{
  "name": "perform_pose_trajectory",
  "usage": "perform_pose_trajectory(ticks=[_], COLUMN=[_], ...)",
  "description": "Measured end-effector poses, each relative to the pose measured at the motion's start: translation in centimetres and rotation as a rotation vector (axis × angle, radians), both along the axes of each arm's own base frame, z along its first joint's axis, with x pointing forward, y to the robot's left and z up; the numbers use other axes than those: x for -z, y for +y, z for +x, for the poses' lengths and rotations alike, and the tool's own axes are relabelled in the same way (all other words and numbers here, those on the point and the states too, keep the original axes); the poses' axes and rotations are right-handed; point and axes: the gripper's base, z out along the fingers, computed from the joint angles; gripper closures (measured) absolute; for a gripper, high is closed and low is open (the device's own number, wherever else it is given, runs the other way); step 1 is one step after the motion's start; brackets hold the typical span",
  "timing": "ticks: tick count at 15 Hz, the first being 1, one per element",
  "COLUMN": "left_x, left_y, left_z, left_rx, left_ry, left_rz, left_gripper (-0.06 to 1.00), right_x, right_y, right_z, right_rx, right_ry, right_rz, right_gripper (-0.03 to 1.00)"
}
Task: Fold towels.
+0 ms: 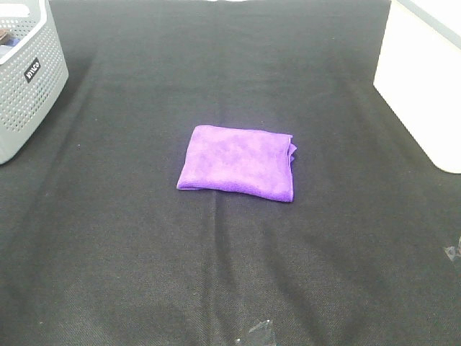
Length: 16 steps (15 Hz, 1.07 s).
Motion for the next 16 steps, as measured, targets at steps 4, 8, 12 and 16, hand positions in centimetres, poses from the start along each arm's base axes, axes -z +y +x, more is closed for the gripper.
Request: perform_pose_trajectory(ticks=[4,8,12,16], left_x=[-0.2,2.0,5.6,8.9], left_y=[0.2,0.4,0.7,0.6], left_z=[-6.2,-10.7,-10.0,-8.1], left_rx=[-0.001,-0.024,-0.053,-0.049], left_ry=[-0.229,-0.384,-0.317,-0.200], left_rz=[-0.006,-0.043,-0.020,-0.013], left_gripper=[0.28,0.28,0.28,0.28], right_x=[0.3,3.2,7.7,10.8], right_y=[-0.5,-0.8,-0.9,-1.0], right_z=[-4.4,-5.9,-5.9,-4.3], right_rx=[-0.010,-0.005,-0.013,-0.010], right_ry=[-0.164,-0.191,-0.153,-0.064], right_rz=[0.036,0.033,-0.009,-0.083], right_gripper=[0.24,0.24,0.24,0.24])
